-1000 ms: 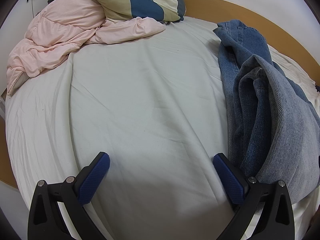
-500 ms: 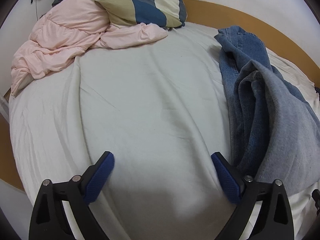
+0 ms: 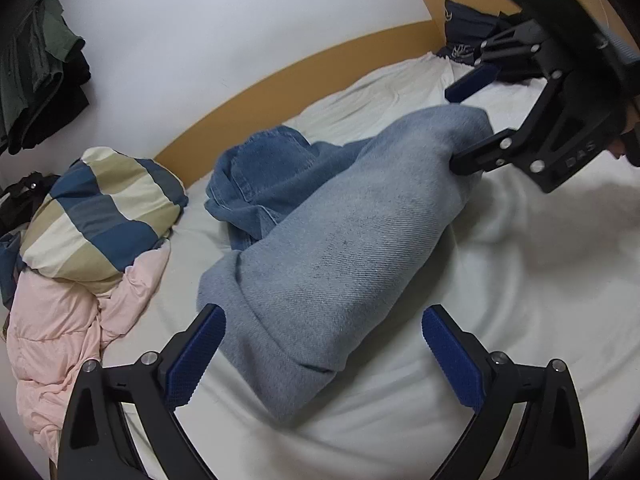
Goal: Fold clothes
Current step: 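Grasp the folded end of the pants with the right gripper and lift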
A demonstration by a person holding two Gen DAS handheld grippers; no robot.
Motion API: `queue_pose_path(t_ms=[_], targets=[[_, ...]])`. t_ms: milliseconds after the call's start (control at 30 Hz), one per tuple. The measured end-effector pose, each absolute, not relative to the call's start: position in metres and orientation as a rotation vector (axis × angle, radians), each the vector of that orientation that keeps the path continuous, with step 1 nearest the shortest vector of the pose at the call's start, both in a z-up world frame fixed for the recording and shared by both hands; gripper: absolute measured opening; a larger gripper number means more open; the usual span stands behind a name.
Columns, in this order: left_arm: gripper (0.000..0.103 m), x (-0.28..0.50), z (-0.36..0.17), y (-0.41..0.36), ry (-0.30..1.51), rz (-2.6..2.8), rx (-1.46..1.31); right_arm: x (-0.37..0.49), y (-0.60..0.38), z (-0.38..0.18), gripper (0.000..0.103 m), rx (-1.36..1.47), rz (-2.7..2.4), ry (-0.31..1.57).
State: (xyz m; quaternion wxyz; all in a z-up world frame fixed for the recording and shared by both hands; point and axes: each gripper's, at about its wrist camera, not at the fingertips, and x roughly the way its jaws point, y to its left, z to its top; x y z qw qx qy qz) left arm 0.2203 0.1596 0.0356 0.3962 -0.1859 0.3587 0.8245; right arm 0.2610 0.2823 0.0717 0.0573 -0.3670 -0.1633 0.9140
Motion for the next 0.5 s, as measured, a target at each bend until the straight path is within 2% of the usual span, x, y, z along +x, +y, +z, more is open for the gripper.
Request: queue_pose_path(t_ms=[33, 133, 233, 300, 400, 500], targets=[[0.097, 0.215, 0.030, 0.166, 0.945, 2.091, -0.480, 0.259, 0.286, 0.077, 0.081, -1.093, 2.779, -0.449], [0.093, 0.203, 0.020, 0.174, 1.004, 2.103, -0.481, 0.258, 0.283, 0.075, 0.081, -1.105, 2.769, -0.495], [0.080, 0.199, 0.024, 0.173, 0.947, 2.086, -0.520, 0.265, 0.277, 0.073, 0.081, -1.110, 2.783, -0.543], [0.064, 0.201, 0.028, 0.174, 0.930, 2.064, -0.528, 0.275, 0.268, 0.074, 0.081, -1.109, 2.837, -0.600], [0.053, 0.201, 0.031, 0.176, 0.907, 2.044, -0.555, 0.285, 0.240, 0.068, 0.086, -1.114, 2.869, -0.812], [0.049, 0.199, 0.033, 0.174, 0.870, 2.030, -0.577, 0.277, 0.220, 0.051, 0.088, -1.134, 2.787, -1.004]])
